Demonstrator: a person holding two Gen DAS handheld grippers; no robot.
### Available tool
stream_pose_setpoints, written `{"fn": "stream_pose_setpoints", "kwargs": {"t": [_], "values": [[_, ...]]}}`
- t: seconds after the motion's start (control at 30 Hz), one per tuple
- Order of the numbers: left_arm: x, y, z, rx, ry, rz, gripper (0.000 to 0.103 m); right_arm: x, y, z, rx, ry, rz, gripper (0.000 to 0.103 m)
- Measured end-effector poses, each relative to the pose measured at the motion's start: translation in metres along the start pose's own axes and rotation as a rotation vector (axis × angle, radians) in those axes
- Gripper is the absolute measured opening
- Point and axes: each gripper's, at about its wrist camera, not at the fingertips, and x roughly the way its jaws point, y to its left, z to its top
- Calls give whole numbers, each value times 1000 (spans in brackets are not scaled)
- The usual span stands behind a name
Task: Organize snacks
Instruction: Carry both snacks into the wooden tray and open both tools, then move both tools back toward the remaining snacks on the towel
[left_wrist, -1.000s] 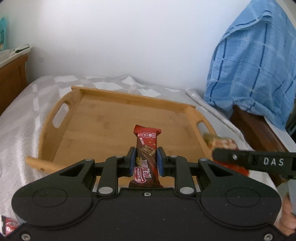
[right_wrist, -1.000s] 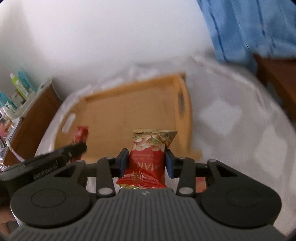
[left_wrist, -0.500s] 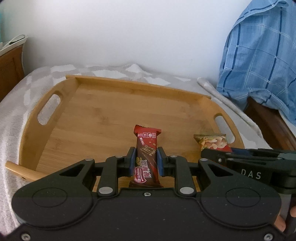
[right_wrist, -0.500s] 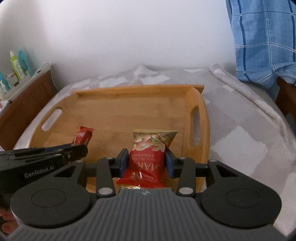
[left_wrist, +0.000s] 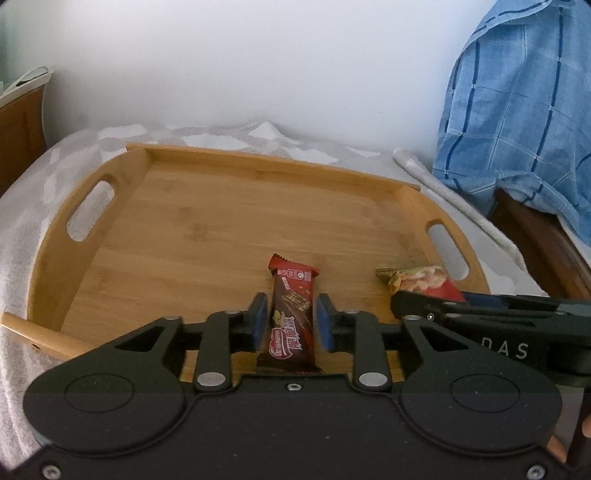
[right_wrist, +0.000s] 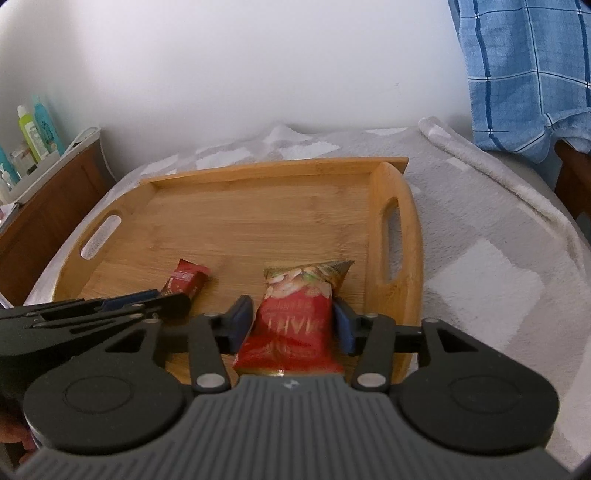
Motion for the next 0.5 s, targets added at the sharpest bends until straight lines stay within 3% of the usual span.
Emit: {"fn": "stream_pose_setpoints", "kwargs": {"t": [0.13, 0.3, 0.5], "values": [[-17, 1, 1, 17, -24, 10, 48, -12, 4, 1, -12, -28, -1, 79], [-45, 5, -2, 26, -62, 2, 72, -35, 5, 1, -17, -62, 11, 90], [-81, 1, -12, 67, -109, 5, 87, -66, 4, -3, -11, -101, 22, 98]]}}
